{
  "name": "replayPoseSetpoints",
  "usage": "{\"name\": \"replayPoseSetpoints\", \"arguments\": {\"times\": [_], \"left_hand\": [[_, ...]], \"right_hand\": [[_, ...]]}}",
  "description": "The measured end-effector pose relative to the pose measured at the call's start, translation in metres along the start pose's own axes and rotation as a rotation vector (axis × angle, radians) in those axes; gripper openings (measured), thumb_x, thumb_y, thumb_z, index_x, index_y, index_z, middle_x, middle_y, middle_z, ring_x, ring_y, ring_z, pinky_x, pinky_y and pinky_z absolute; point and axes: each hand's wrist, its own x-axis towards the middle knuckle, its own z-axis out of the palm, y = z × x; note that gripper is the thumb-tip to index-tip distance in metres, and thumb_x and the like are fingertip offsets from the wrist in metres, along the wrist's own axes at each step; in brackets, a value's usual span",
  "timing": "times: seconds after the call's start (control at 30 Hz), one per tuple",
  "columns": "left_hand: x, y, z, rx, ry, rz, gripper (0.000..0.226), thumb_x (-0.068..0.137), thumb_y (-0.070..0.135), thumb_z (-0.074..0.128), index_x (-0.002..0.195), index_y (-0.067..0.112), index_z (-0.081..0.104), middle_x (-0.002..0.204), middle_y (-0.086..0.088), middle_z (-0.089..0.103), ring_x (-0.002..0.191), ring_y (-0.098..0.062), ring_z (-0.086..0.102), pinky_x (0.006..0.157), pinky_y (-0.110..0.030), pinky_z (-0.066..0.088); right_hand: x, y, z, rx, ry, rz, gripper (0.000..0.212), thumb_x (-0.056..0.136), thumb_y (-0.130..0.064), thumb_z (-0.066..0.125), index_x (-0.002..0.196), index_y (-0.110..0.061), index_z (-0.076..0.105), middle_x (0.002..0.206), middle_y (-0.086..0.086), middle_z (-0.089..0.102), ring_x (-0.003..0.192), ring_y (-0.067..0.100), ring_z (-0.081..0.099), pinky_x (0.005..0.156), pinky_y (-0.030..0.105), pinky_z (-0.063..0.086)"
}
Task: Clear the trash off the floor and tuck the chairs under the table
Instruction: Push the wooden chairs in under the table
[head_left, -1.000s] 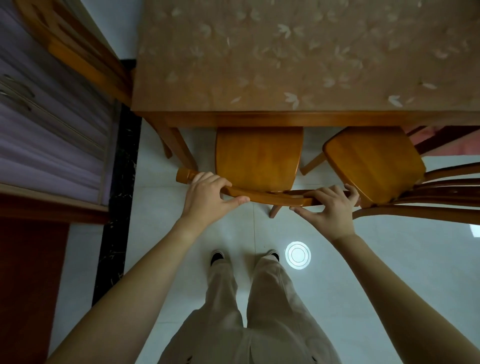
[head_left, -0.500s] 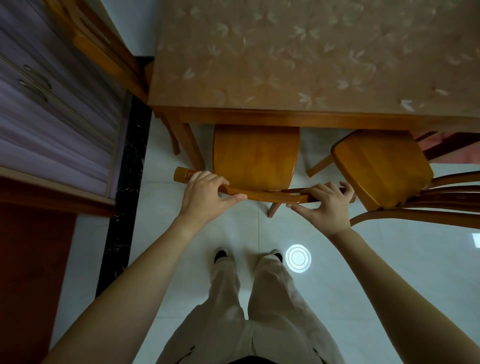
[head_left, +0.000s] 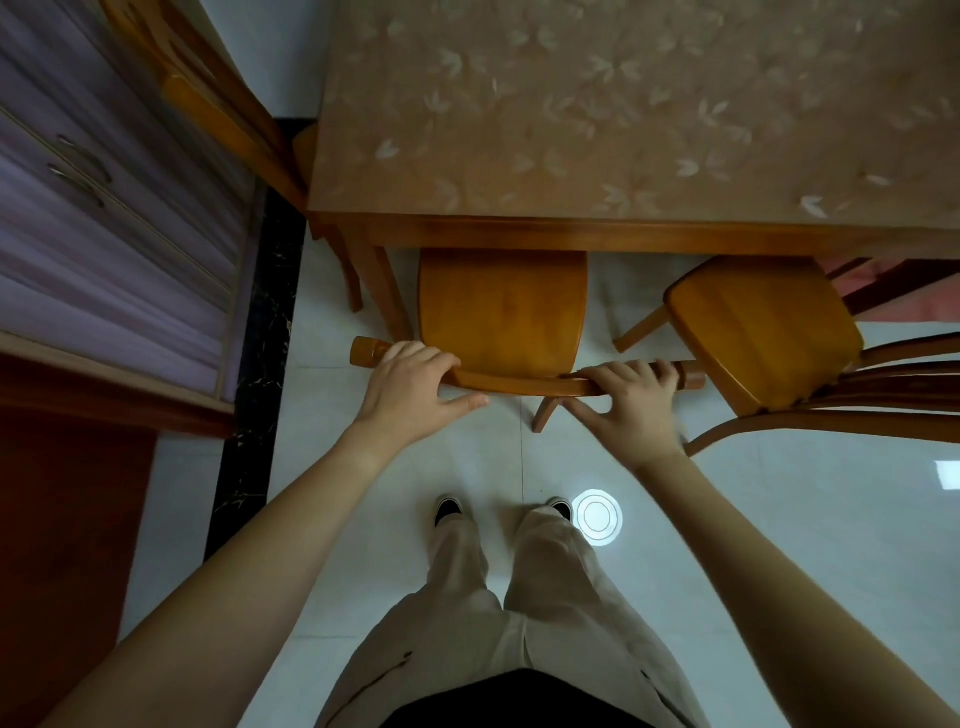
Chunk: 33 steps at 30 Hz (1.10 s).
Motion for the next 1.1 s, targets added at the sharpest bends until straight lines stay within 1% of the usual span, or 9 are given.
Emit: {"name": "replayPoseSetpoints", "arguments": {"times": [0.07, 0.2, 0.33, 0.43, 0.53, 0.63, 0.77, 0.97, 1.1], "left_hand": [[0.001, -0.004, -0.002, 0.006, -0.011, 0.057, 0.068, 0.076, 0.079, 0.046, 0.108, 0.021, 0.063, 0.104, 0.005, 0.065, 0.101, -0.018, 0.055, 0.089, -0.033, 0.038], [0.012, -0.007, -0.003, -0.002, -0.015, 0.071, 0.064, 0.074, 0.081, 0.041, 0.091, 0.023, 0.063, 0.088, 0.009, 0.063, 0.088, -0.014, 0.055, 0.08, -0.031, 0.04], [0.015, -0.011, 0.005, -0.025, 0.083, 0.048, 0.067, 0.071, 0.083, 0.044, 0.084, 0.022, 0.068, 0.082, 0.011, 0.067, 0.08, -0.012, 0.057, 0.077, -0.03, 0.039], [0.018, -0.009, 0.008, -0.062, 0.136, 0.035, 0.066, 0.069, 0.082, 0.05, 0.083, 0.021, 0.071, 0.081, 0.01, 0.069, 0.078, -0.011, 0.058, 0.075, -0.03, 0.041], [0.022, -0.009, 0.012, -0.087, 0.183, 0.046, 0.062, 0.068, 0.08, 0.055, 0.079, 0.02, 0.071, 0.077, 0.009, 0.068, 0.075, -0.011, 0.058, 0.07, -0.028, 0.039], [0.025, -0.011, 0.015, -0.106, 0.214, 0.055, 0.06, 0.069, 0.079, 0.056, 0.075, 0.021, 0.07, 0.075, 0.01, 0.068, 0.074, -0.011, 0.058, 0.07, -0.027, 0.037], [0.036, -0.011, 0.016, -0.08, 0.213, 0.066, 0.059, 0.069, 0.077, 0.058, 0.075, 0.02, 0.07, 0.075, 0.008, 0.068, 0.074, -0.012, 0.059, 0.072, -0.026, 0.036], [0.057, -0.011, 0.015, -0.081, 0.203, 0.046, 0.06, 0.071, 0.078, 0.055, 0.076, 0.02, 0.07, 0.077, 0.008, 0.069, 0.075, -0.012, 0.06, 0.071, -0.025, 0.036], [0.071, -0.01, 0.013, -0.083, 0.22, 0.034, 0.061, 0.07, 0.079, 0.054, 0.074, 0.02, 0.07, 0.075, 0.008, 0.068, 0.074, -0.013, 0.058, 0.07, -0.025, 0.034]], "right_hand": [[0.0, -0.022, 0.005, 0.068, 0.013, 0.02, 0.048, 0.084, -0.065, 0.052, 0.097, -0.023, 0.071, 0.088, -0.005, 0.067, 0.09, 0.024, 0.058, 0.093, 0.042, 0.03], [0.003, -0.041, 0.014, 0.219, 0.037, 0.116, 0.059, 0.075, -0.078, 0.052, 0.092, -0.025, 0.072, 0.086, -0.009, 0.066, 0.089, 0.015, 0.051, 0.093, 0.031, 0.02], [0.008, -0.032, 0.015, 0.324, 0.05, 0.134, 0.064, 0.069, -0.084, 0.051, 0.089, -0.027, 0.071, 0.079, -0.016, 0.061, 0.086, 0.009, 0.047, 0.089, 0.034, 0.024], [0.012, -0.027, 0.011, 0.38, 0.03, 0.138, 0.053, 0.07, -0.081, 0.056, 0.088, -0.033, 0.069, 0.076, -0.03, 0.052, 0.085, 0.006, 0.046, 0.087, 0.034, 0.026], [0.014, -0.024, 0.01, 0.414, 0.041, 0.138, 0.045, 0.07, -0.08, 0.058, 0.089, -0.04, 0.067, 0.08, -0.036, 0.051, 0.087, 0.007, 0.048, 0.088, 0.034, 0.025], [0.018, -0.023, 0.01, 0.426, 0.035, 0.139, 0.04, 0.069, -0.08, 0.058, 0.089, -0.046, 0.062, 0.085, -0.037, 0.052, 0.089, 0.006, 0.049, 0.089, 0.033, 0.024], [0.028, -0.019, 0.008, 0.429, 0.019, 0.147, 0.04, 0.069, -0.082, 0.057, 0.089, -0.047, 0.062, 0.086, -0.034, 0.054, 0.091, 0.008, 0.049, 0.09, 0.026, 0.022], [0.051, -0.007, 0.009, 0.421, 0.005, 0.153, 0.044, 0.068, -0.085, 0.054, 0.087, -0.046, 0.064, 0.084, -0.033, 0.056, 0.09, 0.005, 0.048, 0.09, 0.035, 0.027], [0.065, 0.0, 0.009, 0.416, -0.003, 0.161, 0.045, 0.069, -0.086, 0.053, 0.085, -0.045, 0.063, 0.082, -0.036, 0.052, 0.091, 0.002, 0.046, 0.09, 0.034, 0.026]]}}
